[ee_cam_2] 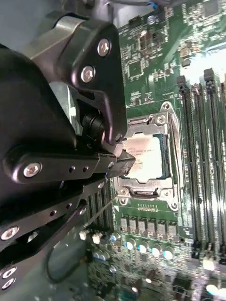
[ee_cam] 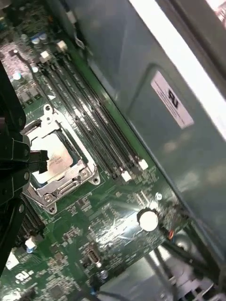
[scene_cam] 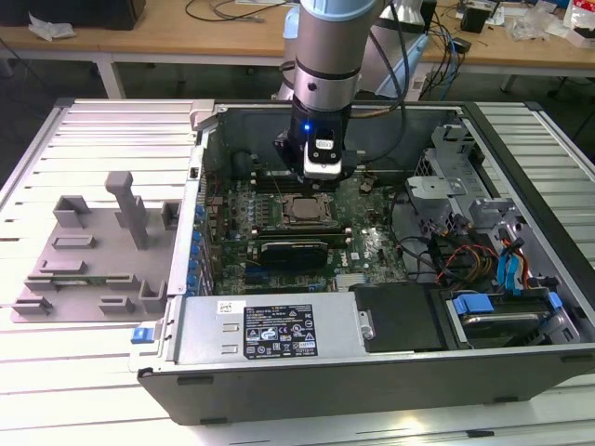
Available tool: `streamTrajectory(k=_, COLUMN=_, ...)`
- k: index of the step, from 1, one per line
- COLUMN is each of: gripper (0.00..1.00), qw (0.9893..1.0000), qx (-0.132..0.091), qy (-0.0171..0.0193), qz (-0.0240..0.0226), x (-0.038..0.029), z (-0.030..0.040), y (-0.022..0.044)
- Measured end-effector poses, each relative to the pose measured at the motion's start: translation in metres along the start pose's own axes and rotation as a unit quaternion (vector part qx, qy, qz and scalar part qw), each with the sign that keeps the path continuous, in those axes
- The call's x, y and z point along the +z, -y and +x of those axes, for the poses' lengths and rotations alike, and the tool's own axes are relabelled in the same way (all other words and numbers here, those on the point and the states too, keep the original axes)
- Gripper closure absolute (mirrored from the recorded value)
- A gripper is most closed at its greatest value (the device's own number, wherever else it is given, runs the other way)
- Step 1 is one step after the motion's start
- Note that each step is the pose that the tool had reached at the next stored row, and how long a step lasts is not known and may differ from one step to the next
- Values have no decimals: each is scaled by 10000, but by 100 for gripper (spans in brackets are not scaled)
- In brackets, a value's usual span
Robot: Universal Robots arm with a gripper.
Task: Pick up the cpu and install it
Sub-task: 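Close the cpu cover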
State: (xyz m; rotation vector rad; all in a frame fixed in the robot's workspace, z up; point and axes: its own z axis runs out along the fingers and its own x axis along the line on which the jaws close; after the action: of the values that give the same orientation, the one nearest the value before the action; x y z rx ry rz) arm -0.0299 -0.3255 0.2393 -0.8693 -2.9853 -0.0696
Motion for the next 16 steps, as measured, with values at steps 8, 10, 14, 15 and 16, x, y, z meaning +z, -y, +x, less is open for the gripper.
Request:
streamTrajectory(k=8, gripper=89, qw=9928, qx=-1200, qy=-41, qz=51, x=4, z=0, y=0)
streamTrajectory(k=10, gripper=89, qw=9890, qx=-1474, qy=-50, qz=63, x=5, z=0, y=0)
streamTrajectory(k=14, gripper=89, qw=9810, qx=-1936, qy=-66, qz=83, x=8, z=0, y=0)
streamTrajectory(k=15, gripper=89, qw=9749, qx=-2223, qy=-76, qz=95, x=10, z=-1, y=0)
streamTrajectory(k=16, gripper=89, qw=9708, qx=-2395, qy=-82, qz=103, x=12, z=-1, y=0)
